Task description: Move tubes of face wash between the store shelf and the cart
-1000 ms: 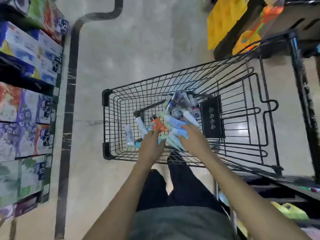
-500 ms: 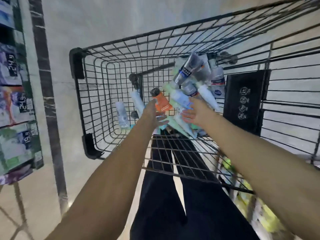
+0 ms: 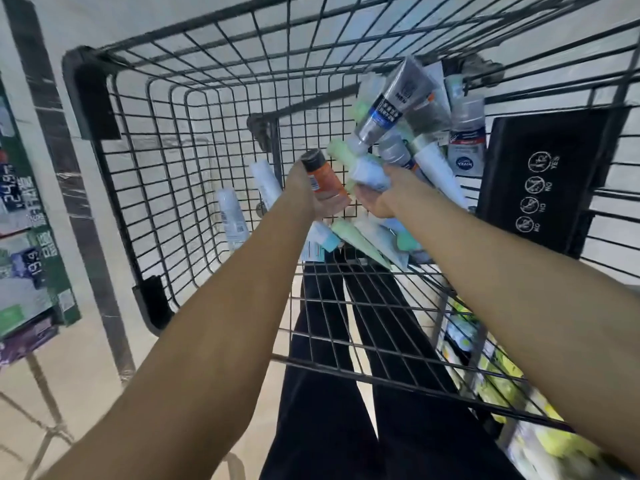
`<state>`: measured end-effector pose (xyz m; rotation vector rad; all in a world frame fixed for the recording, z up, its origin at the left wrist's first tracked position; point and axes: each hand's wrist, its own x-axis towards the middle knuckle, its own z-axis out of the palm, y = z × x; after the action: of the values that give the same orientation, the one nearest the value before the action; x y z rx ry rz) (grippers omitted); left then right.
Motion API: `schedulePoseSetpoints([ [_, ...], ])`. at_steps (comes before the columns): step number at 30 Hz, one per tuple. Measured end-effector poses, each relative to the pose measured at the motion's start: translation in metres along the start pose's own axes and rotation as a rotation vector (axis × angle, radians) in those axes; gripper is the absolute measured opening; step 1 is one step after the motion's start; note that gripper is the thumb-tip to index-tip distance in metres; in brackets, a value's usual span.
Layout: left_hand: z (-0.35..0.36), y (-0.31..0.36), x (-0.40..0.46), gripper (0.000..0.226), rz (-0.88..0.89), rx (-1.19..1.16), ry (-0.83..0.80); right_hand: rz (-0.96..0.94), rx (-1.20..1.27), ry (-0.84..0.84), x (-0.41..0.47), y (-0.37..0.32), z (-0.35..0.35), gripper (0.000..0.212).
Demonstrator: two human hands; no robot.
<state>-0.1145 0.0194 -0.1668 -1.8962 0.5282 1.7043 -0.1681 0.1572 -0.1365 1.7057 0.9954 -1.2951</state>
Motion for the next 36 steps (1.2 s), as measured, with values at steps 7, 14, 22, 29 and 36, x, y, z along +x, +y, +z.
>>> schedulePoseSetpoints([
  [7,-0.003,-0.006,0.005,0.069,0.024,-0.075,-0.047,-0.041,0.064,-0.038,0.014,0.009,-0.003,0.037],
  [14,-0.011,-0.024,0.008,0.07,0.11,-0.07,-0.075,-0.109,0.217,-0.11,0.015,0.018,-0.018,0.042],
  [22,-0.006,-0.015,-0.008,0.048,-0.023,-0.331,-0.151,-0.126,0.256,-0.178,0.013,0.035,-0.027,0.041],
  [29,-0.007,-0.022,-0.027,0.022,0.02,-0.269,-0.127,-0.138,0.238,-0.29,0.004,0.055,-0.058,0.017],
  [36,-0.02,-0.041,-0.067,0.061,0.309,0.026,-0.201,-0.176,0.114,-0.391,-0.029,0.057,-0.086,0.031],
])
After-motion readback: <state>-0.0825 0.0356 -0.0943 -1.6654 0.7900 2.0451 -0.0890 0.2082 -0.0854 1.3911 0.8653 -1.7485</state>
